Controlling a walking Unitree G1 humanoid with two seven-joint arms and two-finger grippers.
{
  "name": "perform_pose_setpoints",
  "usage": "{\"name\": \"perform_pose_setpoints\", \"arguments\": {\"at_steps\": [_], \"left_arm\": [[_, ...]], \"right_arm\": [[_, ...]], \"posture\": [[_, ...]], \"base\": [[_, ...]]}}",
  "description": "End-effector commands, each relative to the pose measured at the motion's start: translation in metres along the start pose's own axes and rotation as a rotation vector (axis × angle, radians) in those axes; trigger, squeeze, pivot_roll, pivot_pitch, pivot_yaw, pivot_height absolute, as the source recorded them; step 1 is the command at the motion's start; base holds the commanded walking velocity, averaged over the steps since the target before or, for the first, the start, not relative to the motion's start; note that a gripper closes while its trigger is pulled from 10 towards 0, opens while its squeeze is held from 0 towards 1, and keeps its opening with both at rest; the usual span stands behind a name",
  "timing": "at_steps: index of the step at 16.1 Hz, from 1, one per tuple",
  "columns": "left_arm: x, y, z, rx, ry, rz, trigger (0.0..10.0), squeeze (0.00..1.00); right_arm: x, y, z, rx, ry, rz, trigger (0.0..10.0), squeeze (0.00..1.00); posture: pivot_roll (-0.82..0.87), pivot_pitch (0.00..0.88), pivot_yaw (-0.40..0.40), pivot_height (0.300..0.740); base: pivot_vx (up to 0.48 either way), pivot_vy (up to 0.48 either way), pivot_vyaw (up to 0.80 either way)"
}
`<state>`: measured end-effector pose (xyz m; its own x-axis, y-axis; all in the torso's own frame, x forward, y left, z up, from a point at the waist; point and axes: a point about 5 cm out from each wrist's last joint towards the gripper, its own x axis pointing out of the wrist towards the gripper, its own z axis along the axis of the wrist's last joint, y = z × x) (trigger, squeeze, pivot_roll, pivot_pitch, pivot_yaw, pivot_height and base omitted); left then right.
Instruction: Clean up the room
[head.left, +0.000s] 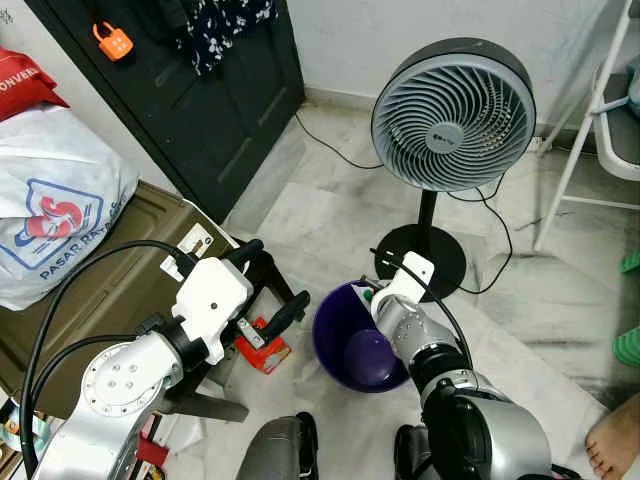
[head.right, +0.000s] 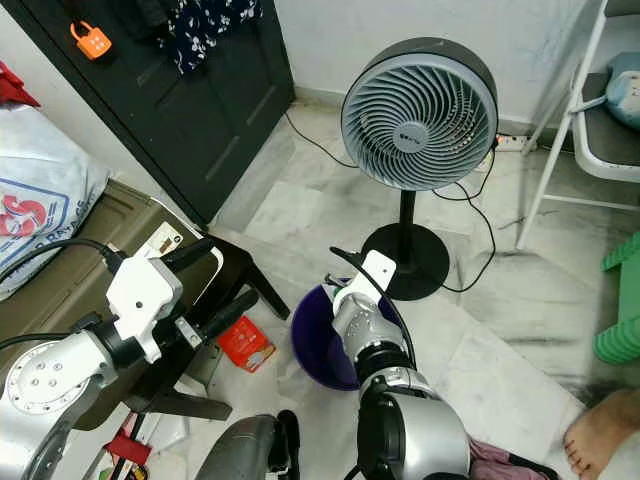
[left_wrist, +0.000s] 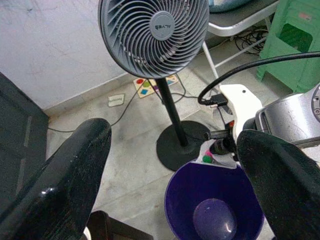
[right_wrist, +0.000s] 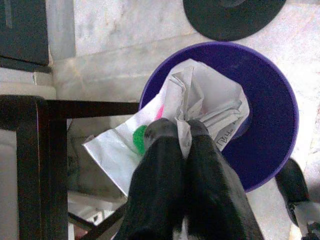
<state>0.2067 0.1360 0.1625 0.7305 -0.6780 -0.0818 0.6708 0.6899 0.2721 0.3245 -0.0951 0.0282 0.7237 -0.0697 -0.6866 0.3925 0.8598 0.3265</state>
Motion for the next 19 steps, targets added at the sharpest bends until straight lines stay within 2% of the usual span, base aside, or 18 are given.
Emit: {"name": "perform_pose_setpoints", "arguments": {"at_steps": [1,2,9,10,11,13,14,16,18,19], "left_arm": [[-0.003,-0.001,0.0,0.003,0.013,-0.001,10.0,0.0],[-0.002,-0.001,0.001,0.002,0.011,0.001,10.0,0.0],[-0.004,0.003,-0.001,-0.005,0.027,0.031,10.0,0.0],[-0.003,0.004,-0.002,-0.005,0.026,0.04,10.0,0.0],[0.001,0.006,-0.004,-0.007,0.023,0.075,10.0,0.0],[0.005,0.009,-0.007,-0.002,0.023,0.117,10.0,0.0],[0.013,0.013,-0.01,-0.018,0.012,0.178,10.0,0.0],[0.023,0.018,-0.01,-0.02,-0.009,0.255,10.0,0.0],[0.035,0.02,-0.009,-0.05,-0.051,0.317,10.0,0.0],[0.04,0.022,-0.009,-0.052,-0.064,0.341,10.0,0.0]], "right_arm": [[-0.006,0.026,-0.005,-0.013,-0.007,0.044,10.0,1.0],[-0.006,0.025,0.001,-0.036,-0.051,0.044,10.0,1.0],[-0.006,0.026,0.008,-0.004,-0.096,0.055,10.0,1.0],[-0.007,0.028,0.012,0.001,-0.118,0.078,10.0,1.0],[-0.01,0.031,0.021,-0.024,-0.175,0.127,10.0,1.0],[-0.013,0.033,0.026,-0.061,-0.211,0.16,10.0,1.0],[-0.021,0.034,0.033,-0.181,-0.29,0.215,10.0,1.0],[-0.034,0.032,0.039,-0.331,-0.405,0.271,10.0,1.0],[-0.054,0.02,0.041,-0.478,-0.547,0.317,10.0,1.0],[-0.059,0.015,0.044,-0.518,-0.59,0.327,10.0,1.0]], "posture": [[0.2,0.226,0.186,0.74],[0.2,0.226,0.185,0.74],[0.2,0.216,0.187,0.74],[0.2,0.211,0.186,0.74],[0.18,0.193,0.175,0.74],[0.16,0.178,0.162,0.74],[0.13,0.154,0.141,0.74],[0.1,0.122,0.116,0.74],[0.06,0.082,0.093,0.74],[0.05,0.059,0.081,0.74]], "base": [[0.0,0.0,0.0],[0.0,0.0,0.0],[0.0,0.0,0.0],[0.0,0.0,0.0],[0.0,0.0,0.0],[0.0,0.0,0.0],[0.0,0.0,0.0],[0.0,0.0,0.0],[0.0,0.0,0.0],[0.0,0.0,0.0]]}}
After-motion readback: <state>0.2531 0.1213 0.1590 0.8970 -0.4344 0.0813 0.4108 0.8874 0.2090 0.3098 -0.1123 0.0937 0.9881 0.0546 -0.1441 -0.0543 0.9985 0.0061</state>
